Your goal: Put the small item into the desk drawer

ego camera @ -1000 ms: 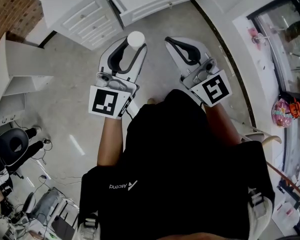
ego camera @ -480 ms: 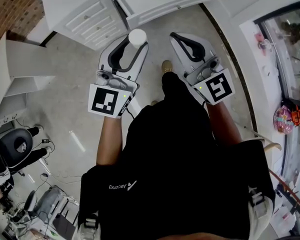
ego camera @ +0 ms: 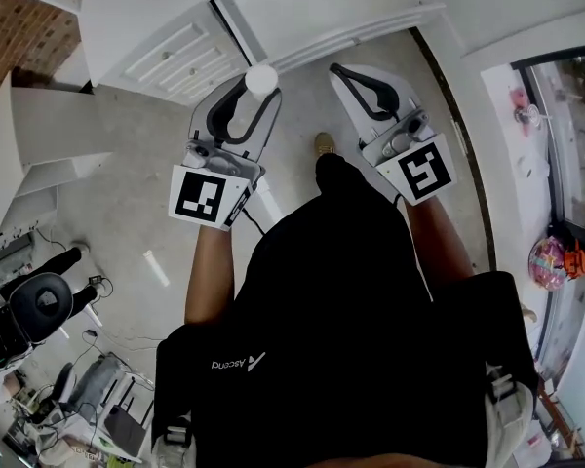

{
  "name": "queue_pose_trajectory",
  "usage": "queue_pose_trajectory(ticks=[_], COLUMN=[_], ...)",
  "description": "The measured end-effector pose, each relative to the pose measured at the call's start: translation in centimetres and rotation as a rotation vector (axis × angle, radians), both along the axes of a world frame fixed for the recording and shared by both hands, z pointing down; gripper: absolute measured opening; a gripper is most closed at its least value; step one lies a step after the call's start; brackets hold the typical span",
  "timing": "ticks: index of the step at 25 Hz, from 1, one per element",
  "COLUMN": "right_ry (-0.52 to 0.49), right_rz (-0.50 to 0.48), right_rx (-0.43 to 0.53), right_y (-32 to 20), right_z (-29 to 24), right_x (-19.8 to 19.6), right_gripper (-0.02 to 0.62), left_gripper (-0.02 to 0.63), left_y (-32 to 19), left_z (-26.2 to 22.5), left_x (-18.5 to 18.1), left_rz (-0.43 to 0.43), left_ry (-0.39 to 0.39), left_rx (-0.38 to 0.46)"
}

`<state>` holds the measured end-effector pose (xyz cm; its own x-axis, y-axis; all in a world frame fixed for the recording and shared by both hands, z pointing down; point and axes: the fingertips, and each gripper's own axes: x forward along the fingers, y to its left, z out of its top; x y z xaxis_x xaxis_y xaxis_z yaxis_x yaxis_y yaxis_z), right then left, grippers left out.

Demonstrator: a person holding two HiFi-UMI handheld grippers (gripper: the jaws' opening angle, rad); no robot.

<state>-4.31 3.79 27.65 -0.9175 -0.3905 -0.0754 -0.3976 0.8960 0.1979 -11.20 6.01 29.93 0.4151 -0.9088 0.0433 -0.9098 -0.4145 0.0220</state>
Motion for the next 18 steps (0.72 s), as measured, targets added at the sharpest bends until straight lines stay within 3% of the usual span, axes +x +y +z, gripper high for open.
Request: queue_pose_trajectory(ticks=[10, 18], right_ry=[0.008, 0.026], right_rz=[-0.063, -0.095], right_rx=[-0.068, -0.093], right_y=[-12.6, -18.7], right_z=[3.0, 4.1], right_x=[0.1, -0.3], right_gripper=[0.0, 0.0], left_gripper=[0.161, 0.161], left_y=[-12.7, -18.5], left_z=[5.7, 9.3], left_x=[-0.7, -1.7], left_rz=[-0.028, -0.041], left_ry=[-0.049, -0.075], left_rx=[-0.143, -0.308])
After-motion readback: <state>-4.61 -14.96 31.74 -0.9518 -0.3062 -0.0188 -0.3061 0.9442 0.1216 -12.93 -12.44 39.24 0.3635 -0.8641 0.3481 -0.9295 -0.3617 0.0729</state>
